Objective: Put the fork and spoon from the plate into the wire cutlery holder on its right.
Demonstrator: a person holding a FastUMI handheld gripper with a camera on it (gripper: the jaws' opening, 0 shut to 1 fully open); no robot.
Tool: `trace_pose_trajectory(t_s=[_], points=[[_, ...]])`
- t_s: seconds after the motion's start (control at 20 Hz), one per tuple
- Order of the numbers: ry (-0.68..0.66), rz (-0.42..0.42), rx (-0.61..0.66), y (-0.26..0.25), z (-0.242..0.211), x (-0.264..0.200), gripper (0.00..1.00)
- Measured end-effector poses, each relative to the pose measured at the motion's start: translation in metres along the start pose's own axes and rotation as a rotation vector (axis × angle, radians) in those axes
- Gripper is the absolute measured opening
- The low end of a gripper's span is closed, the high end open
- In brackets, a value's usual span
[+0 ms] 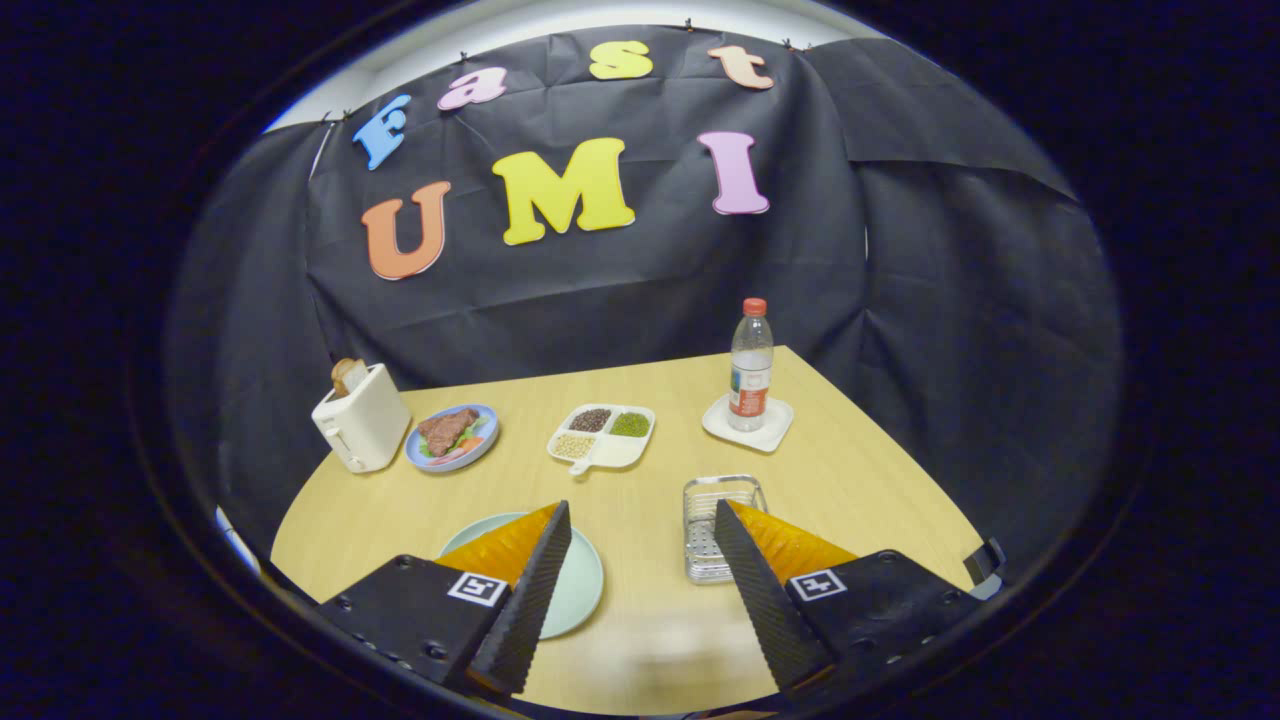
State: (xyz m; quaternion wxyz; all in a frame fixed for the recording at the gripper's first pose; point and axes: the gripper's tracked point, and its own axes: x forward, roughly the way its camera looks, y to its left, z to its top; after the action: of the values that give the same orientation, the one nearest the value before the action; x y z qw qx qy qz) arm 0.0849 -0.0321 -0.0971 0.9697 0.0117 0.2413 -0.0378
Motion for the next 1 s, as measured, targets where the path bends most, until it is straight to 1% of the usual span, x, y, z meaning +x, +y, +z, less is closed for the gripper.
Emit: trace_pose_trajectory(t_s=[0.05,0.1,0.2,0.6,0.9,1.0], points=[[0.005,0.009,-0.008,0.009,-0.004,0.001,0.87],[0.016,0.018,-0.015,0.018,-0.009,0.004,0.90],[0.036,0.030,-0.022,0.037,-0.019,0.008,0.93],[0.102,0.102,-0.025,0.106,-0.057,0.030,0.96],[0.207,0.119,-0.037,0.142,-0.102,0.056,0.97],[0.241,0.100,-0.051,0.145,-0.117,0.065,0.97]])
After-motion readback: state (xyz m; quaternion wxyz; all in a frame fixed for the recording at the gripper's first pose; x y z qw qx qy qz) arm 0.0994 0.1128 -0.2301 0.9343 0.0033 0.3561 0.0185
